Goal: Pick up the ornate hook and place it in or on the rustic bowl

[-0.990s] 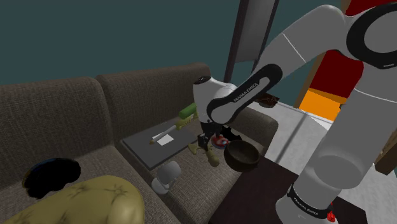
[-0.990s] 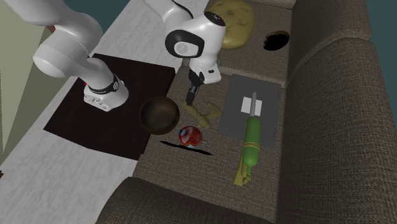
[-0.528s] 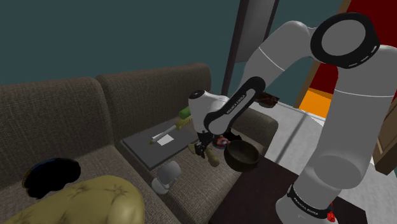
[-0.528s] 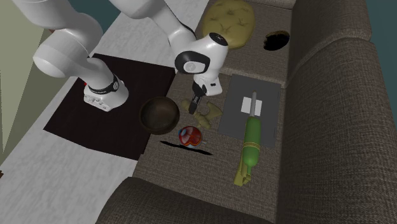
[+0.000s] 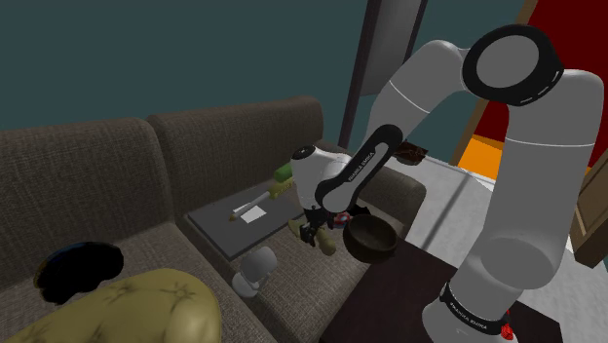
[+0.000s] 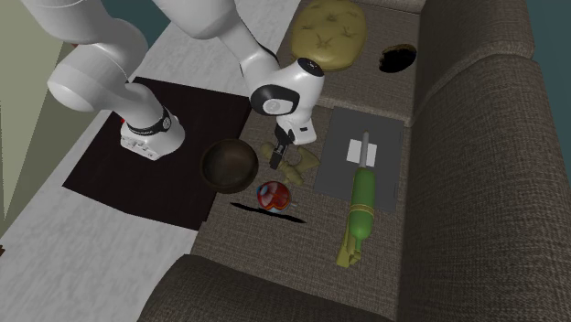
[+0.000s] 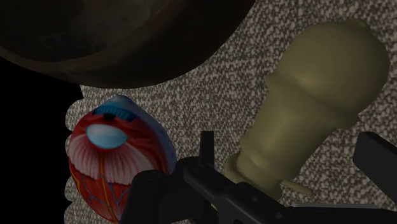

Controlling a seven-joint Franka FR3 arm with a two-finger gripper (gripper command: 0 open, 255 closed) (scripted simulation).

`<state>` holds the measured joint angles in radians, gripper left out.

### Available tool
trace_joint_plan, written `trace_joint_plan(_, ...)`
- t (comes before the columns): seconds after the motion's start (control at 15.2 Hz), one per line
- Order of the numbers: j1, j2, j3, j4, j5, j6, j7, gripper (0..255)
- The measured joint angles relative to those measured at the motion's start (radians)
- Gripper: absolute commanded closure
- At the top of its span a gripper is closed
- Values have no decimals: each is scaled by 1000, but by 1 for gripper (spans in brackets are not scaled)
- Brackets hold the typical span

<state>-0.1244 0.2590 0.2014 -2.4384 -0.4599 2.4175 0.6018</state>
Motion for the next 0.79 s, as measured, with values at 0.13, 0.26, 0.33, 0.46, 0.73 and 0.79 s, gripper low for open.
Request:
trace_joint_plan(0.13,0,0,0,0,0,0,0,0)
trace_joint_plan(0.26,0,0,0,0,0,0,0,255)
trace_joint_plan(0.33,0,0,0,0,0,0,0,255)
trace_joint_plan(0.46,0,0,0,0,0,0,0,255)
trace_joint_plan(0.73,0,0,0,0,0,0,0,255)
trace_joint_plan(0.79,0,0,0,0,0,0,0,255)
